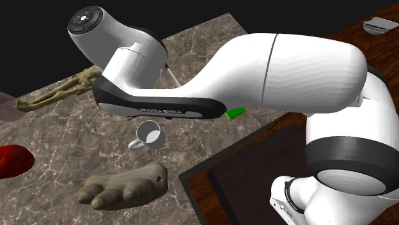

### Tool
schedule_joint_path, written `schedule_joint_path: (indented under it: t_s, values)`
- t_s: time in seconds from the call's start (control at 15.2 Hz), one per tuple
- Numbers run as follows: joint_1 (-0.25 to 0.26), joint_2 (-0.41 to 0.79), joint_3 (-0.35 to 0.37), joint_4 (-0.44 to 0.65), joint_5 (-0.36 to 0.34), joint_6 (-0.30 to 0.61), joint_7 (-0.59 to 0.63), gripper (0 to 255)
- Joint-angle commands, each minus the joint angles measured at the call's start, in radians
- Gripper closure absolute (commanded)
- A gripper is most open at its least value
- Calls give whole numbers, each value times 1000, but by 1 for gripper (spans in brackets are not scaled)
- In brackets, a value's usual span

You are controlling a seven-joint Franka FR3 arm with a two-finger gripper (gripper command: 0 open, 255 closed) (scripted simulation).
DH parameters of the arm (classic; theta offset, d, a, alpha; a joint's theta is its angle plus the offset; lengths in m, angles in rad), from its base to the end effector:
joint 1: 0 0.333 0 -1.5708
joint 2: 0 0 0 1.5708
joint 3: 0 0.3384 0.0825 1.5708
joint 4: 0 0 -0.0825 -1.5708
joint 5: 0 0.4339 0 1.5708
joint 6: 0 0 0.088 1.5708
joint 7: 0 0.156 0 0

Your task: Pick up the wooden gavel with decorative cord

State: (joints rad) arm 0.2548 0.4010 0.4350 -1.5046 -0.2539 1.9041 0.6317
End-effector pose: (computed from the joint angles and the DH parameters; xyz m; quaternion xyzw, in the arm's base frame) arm 0.6050 0.4134 0.4139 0.9978 0.0517 0.0383 0.0188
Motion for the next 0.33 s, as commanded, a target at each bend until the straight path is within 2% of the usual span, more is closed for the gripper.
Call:
schedule_joint_path:
  t_s: [0.0,0.26]
  values:
    - [1,-6,2,21,3,-25,-3,255]
    - [3,-9,3,46,6,-52,-7,255]
